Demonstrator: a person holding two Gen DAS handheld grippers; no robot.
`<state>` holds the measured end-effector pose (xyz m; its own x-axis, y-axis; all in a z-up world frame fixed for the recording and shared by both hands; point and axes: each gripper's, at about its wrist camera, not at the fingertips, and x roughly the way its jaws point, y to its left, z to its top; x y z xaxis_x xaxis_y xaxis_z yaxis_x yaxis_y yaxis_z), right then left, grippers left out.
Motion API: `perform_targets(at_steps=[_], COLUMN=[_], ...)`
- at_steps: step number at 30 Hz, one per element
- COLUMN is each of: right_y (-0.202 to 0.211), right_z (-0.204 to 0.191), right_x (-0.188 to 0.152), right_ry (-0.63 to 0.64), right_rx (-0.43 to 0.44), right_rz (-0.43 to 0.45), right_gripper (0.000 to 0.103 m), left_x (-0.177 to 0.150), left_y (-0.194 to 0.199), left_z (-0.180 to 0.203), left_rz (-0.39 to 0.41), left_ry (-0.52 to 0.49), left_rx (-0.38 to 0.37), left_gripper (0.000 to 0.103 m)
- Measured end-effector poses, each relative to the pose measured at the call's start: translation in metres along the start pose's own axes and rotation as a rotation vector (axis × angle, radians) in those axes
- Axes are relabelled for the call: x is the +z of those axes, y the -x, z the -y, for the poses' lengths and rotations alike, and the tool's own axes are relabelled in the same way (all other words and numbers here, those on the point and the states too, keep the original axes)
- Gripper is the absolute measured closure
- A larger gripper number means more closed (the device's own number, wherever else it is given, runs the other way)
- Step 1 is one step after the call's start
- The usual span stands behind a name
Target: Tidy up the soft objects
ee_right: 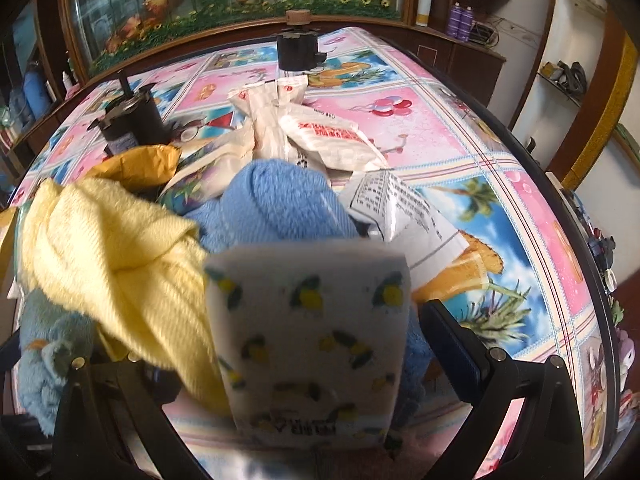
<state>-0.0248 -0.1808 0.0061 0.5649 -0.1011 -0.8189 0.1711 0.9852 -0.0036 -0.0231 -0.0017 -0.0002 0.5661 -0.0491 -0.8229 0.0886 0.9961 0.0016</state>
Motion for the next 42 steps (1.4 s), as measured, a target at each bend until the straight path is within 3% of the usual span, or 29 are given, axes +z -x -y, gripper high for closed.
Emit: perform_targets(at_steps=[6, 8, 16, 24, 26, 29, 32, 36, 42], right_y=[0.003, 0.004, 0.005, 0.006, 0.011, 0.036, 0.074, 0.123, 0.096], right_z=[-0.002, -0.004, -0.005, -0.009, -0.011, -0.013, -0.007, 0.027, 0.076], right_x=[-0.006, -0.007, -0.006, -0.009, -0.01, -0.014, -0.014, -0.02, -0.027], right_ry=[0.019, 0.025, 0.071, 0.105, 0.114, 0.125, 0.109, 0.053, 0.056], right_rx=[0.008, 0.015, 0.058, 0.062, 0.046, 0.068, 0.167, 0.31, 0.316], right_rz=[0.011, 0.016, -0.014, -0.036, -0.041, 0.035, 0.138, 0.356, 0.185], right_gripper=[0.0, 0.0, 0.0, 0.0, 0.001, 0.002, 0.002, 0.001, 0.001], left_x=[-0.001, -0.002, -0.019, -0.032, -0.034, -0.037, -0.039, -0.041, -0.044], left_y=[0.003, 0.013, 0.103, 0.15, 0.155, 0.154, 0.148, 0.136, 0.123], left_z=[-0.001, -0.008, -0.036, -0.081, -0.088, -0.089, -0.08, -0.056, -0.027], left_rz=[0.004, 0.029, 0.317, 0.398, 0.403, 0.388, 0.366, 0.316, 0.279], left_ry=[-0.001, 0.031, 0.079, 0.186, 0.203, 0.204, 0.175, 0.092, -0.008], left_rx=[-0.037, -0.107, -0.081, -0.057, -0.066, -0.08, -0.097, -0.132, -0.18], left_gripper=[0.001, 0.013, 0.013, 0.013, 0.013, 0.013, 0.013, 0.013, 0.013])
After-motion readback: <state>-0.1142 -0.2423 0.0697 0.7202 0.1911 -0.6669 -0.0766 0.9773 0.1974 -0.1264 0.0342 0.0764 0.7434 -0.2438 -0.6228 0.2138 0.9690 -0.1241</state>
